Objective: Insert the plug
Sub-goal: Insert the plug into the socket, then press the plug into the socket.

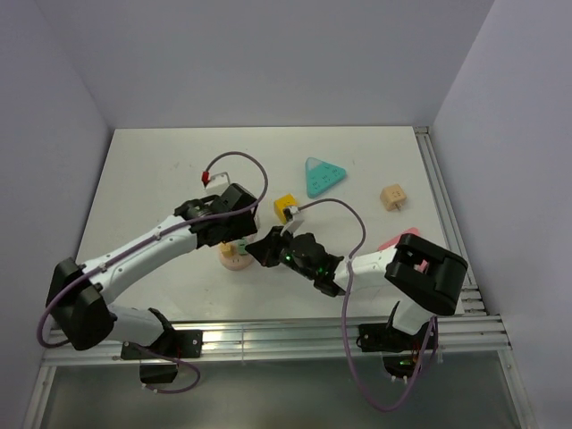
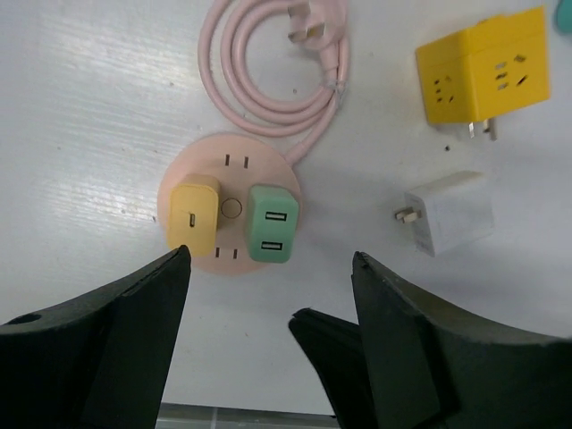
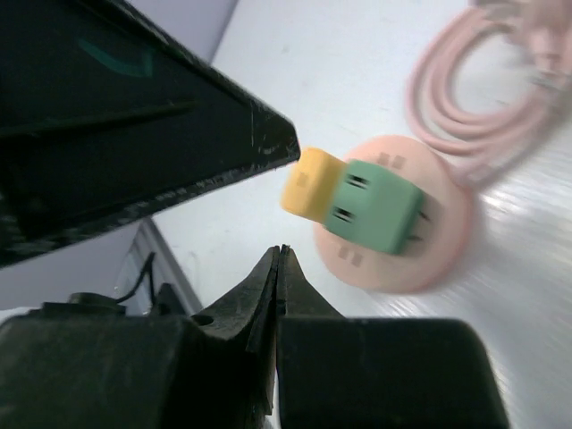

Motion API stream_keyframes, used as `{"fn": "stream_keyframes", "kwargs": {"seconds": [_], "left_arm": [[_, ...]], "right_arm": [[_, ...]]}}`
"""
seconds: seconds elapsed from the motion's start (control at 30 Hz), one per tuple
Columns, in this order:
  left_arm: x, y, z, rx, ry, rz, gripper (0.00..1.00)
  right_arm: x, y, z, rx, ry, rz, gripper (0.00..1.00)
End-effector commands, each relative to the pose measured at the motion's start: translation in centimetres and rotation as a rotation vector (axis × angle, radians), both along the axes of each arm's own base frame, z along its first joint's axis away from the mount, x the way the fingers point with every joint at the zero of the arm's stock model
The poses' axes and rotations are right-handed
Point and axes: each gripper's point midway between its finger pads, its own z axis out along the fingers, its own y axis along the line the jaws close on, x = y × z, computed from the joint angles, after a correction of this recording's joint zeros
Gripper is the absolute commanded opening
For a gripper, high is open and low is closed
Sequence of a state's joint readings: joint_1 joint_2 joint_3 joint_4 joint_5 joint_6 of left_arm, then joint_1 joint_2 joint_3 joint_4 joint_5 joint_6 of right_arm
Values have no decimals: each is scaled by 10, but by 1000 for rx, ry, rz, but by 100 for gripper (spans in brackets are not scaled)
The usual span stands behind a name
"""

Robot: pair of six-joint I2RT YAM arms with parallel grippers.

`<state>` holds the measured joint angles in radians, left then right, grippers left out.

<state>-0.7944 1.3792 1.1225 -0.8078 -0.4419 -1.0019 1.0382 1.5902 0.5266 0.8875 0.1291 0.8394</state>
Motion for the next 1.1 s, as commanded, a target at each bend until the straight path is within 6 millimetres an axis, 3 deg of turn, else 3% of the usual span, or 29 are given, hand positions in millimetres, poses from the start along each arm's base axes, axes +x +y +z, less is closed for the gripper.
{"fn": "stream_keyframes", "kwargs": {"seconds": [0.0, 0.1, 0.23, 0.4, 0.43, 0.67, 1.07], "left_arm": [[6, 23, 36, -43, -99, 47, 79], [4, 45, 56, -120, -187, 88, 84], [6, 81, 52, -162, -234, 170, 85], [1, 100, 52, -232, -309, 207, 86], [1, 101, 52, -240, -316, 208, 86], [1, 107, 50, -240, -321, 215, 85], [-1, 107, 47, -238, -316, 207, 84]], "right_arm": [[-1, 25, 23, 27, -32, 93, 0], [-4, 37, 27, 30, -20, 153, 0], [-6, 44, 29, 63, 11, 193, 0], [-2, 49, 21, 137, 116, 273, 0], [-6, 51, 28, 172, 116, 316, 0], [9, 48, 18, 164, 159, 321, 0], [22, 56, 57, 128, 73, 332, 0]]}}
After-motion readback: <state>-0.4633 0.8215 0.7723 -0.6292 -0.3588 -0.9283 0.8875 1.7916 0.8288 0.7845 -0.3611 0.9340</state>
